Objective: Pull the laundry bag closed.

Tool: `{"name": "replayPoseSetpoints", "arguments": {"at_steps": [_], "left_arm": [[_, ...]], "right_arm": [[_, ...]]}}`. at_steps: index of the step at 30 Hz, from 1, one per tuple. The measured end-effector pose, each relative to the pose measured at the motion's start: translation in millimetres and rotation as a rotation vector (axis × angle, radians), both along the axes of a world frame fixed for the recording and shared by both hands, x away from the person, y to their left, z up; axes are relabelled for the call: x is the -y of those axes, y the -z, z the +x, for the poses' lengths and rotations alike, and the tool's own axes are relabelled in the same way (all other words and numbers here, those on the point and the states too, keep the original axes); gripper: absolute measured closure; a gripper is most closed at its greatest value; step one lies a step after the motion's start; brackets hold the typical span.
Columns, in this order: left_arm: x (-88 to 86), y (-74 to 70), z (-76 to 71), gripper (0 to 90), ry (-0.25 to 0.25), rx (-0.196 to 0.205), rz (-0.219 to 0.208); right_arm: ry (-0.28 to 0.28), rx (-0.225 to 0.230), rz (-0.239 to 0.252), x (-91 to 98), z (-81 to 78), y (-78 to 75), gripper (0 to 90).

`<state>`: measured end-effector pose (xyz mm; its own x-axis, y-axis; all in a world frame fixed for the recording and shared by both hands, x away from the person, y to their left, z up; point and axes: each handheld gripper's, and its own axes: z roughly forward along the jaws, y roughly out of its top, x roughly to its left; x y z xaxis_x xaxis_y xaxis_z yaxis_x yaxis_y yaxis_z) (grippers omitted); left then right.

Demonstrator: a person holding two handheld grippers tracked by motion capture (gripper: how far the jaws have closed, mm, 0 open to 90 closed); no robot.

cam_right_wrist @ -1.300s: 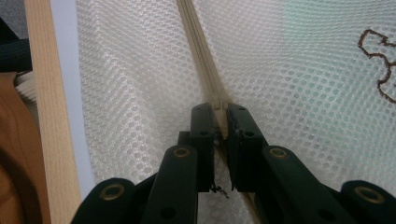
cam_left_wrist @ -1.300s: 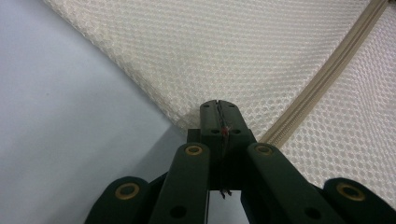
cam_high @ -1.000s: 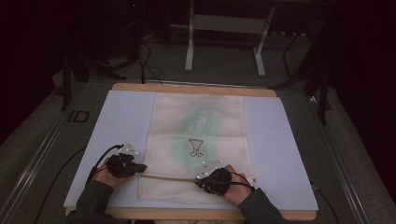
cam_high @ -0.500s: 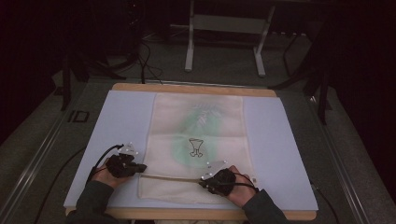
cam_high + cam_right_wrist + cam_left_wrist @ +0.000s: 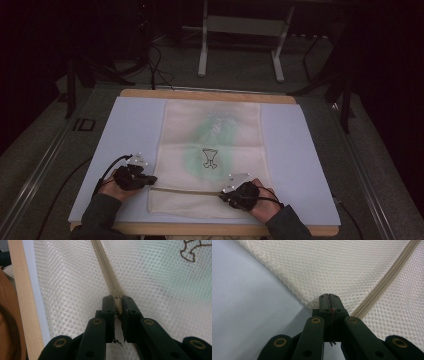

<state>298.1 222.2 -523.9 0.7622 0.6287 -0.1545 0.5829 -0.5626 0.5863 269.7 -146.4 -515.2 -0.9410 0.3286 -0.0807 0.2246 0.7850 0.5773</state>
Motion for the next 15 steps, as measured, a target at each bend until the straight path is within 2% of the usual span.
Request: {"name": "replayPoseSetpoints", "arguments": {"at_steps": [9, 15], "left_arm": [[0.0, 0.0, -0.1, 90.0, 0.000, 0.000, 0.000], [0.1, -0.1, 0.0, 90.0, 0.001, 0.001, 0.001]], "right_arm": [[0.020, 0.000, -0.002, 12.0, -0.9, -0.8, 82.2], [0.034, -0.002, 0.000, 26.6, -0.8, -2.4, 82.2]]}}
